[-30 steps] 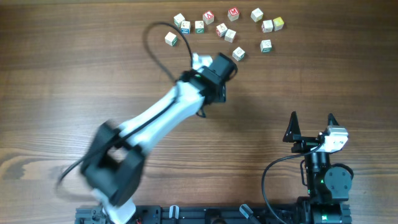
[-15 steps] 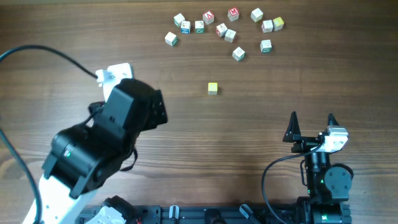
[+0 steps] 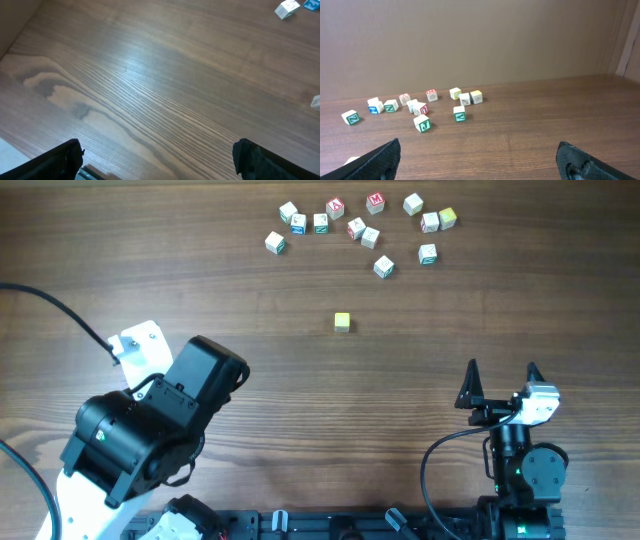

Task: Form a tower
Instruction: 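Open the left gripper and retract the left arm to rest, then reach the right gripper to the block cluster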

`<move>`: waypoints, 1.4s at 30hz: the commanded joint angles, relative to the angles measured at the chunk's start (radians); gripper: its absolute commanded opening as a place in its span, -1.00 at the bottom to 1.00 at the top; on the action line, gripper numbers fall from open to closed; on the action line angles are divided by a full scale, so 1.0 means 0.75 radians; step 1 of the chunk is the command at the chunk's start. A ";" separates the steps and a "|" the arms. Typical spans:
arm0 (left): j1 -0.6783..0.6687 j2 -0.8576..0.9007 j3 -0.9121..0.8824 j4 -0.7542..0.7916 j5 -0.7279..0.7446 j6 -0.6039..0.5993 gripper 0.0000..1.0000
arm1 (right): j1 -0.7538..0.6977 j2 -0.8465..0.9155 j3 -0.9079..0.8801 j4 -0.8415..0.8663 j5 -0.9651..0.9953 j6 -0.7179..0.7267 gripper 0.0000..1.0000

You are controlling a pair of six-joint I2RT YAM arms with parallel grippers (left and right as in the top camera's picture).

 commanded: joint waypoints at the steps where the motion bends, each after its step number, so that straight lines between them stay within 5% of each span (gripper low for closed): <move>1: 0.008 -0.009 -0.009 -0.054 0.034 -0.042 1.00 | -0.003 -0.003 -0.001 0.018 -0.021 -0.012 1.00; 3: 0.008 -0.009 -0.009 -0.079 0.055 -0.041 1.00 | -0.003 -0.003 -0.001 0.044 -0.082 0.096 0.99; 8: 0.008 -0.008 -0.009 -0.062 0.063 -0.041 0.99 | -0.003 -0.003 -0.001 0.056 -0.175 0.943 0.99; 9: 0.008 -0.008 -0.009 -0.062 0.062 -0.041 1.00 | -0.003 -0.003 -0.001 0.107 -0.241 0.993 1.00; 11: 0.008 -0.008 -0.009 -0.062 0.062 -0.041 1.00 | -0.003 0.000 0.003 0.349 -0.470 0.753 0.99; 16: 0.008 -0.008 -0.009 -0.053 0.062 -0.042 1.00 | -0.003 0.144 0.190 0.297 -0.490 0.632 0.99; 23: 0.008 -0.008 -0.009 -0.042 0.062 -0.041 0.99 | -0.003 0.823 0.562 0.293 -0.710 0.506 0.99; 30: 0.008 -0.008 -0.009 -0.041 0.062 -0.041 1.00 | -0.003 1.315 0.743 0.289 -0.785 0.515 0.99; 36: 0.008 -0.008 -0.009 -0.042 0.062 -0.041 1.00 | -0.003 1.398 0.743 0.268 -0.859 0.781 0.99; 42: 0.008 -0.008 -0.009 -0.042 0.062 -0.041 1.00 | -0.003 1.468 0.789 0.328 -0.778 0.735 0.99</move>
